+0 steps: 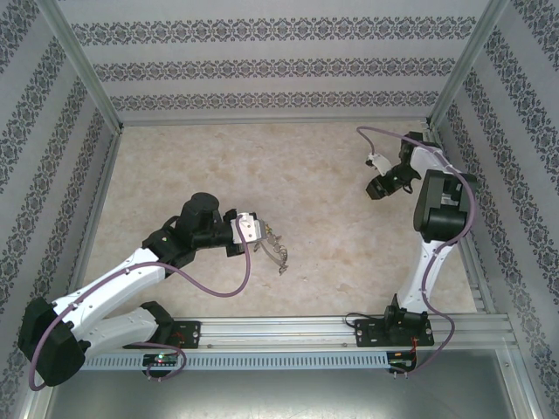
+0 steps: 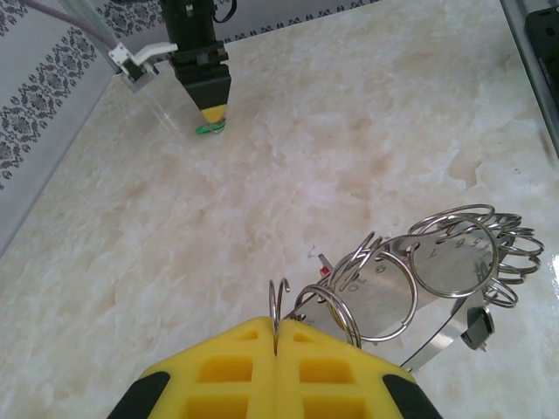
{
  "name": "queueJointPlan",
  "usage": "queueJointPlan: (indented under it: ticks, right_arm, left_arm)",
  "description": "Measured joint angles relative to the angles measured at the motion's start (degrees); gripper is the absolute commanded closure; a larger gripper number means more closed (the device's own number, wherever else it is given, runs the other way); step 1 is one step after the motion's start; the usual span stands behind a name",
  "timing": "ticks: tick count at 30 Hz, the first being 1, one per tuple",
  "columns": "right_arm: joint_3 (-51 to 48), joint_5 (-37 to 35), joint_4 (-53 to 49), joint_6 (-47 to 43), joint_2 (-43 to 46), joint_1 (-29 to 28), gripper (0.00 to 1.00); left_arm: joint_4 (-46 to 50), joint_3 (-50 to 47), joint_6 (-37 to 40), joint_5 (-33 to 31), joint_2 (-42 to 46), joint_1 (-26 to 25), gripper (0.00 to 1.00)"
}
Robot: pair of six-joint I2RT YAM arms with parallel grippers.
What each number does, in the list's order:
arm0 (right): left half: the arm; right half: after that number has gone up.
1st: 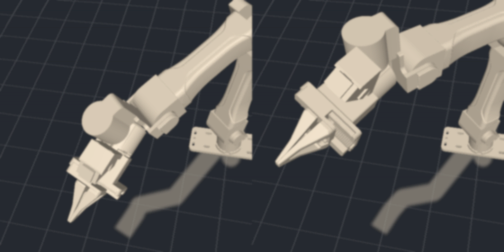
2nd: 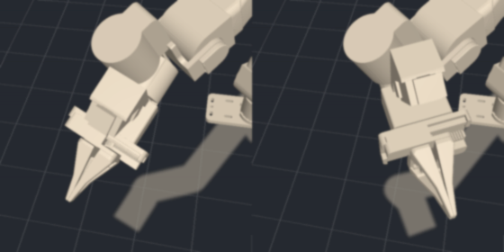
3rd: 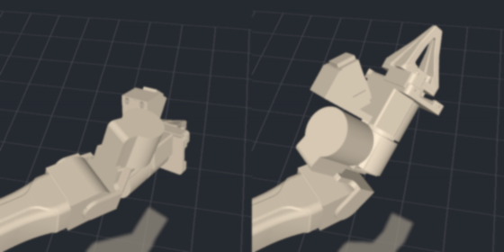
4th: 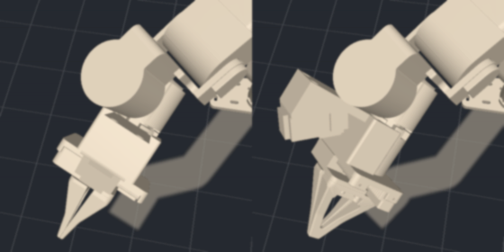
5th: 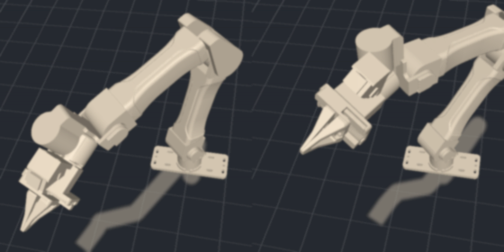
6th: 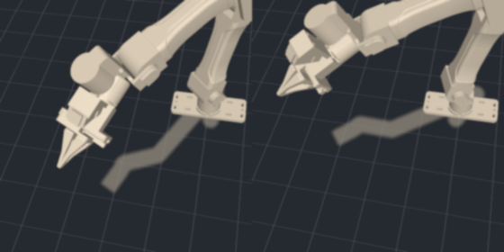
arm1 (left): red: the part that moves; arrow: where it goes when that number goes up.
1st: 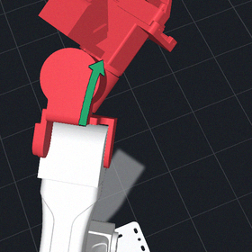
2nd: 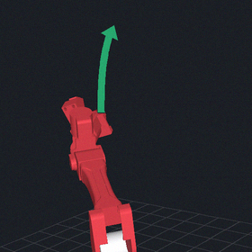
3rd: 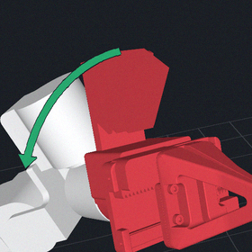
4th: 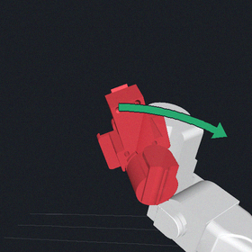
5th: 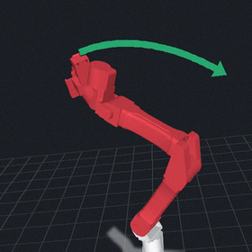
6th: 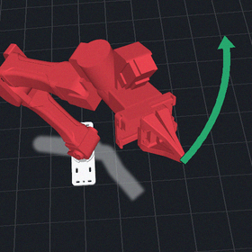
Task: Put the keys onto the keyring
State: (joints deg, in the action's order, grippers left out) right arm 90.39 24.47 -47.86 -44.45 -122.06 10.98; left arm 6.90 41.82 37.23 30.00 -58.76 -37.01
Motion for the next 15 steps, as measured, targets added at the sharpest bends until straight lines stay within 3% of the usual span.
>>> queueJointPlan:
  ticks: [6,9,15]
  right_arm:
    - [2.4,-0.72,-2.34,0.11,-1.62,-0.94,0.7]
    - [2.99,-1.38,-3.48,-0.68,-1.66,-1.73,0.82]
    - [2.99,-2.64,-4.87,-1.81,-1.77,-2.8,0.94]
  left_arm:
    - [-0.02,0.0,0.0,0.02,0.0,0.02,1.0]
    - [-0.02,0.0,0.0,0.0,-0.02,0.02,1.0]
    - [0.0,0.0,-0.02,0.0,-0.02,0.04,1.0]
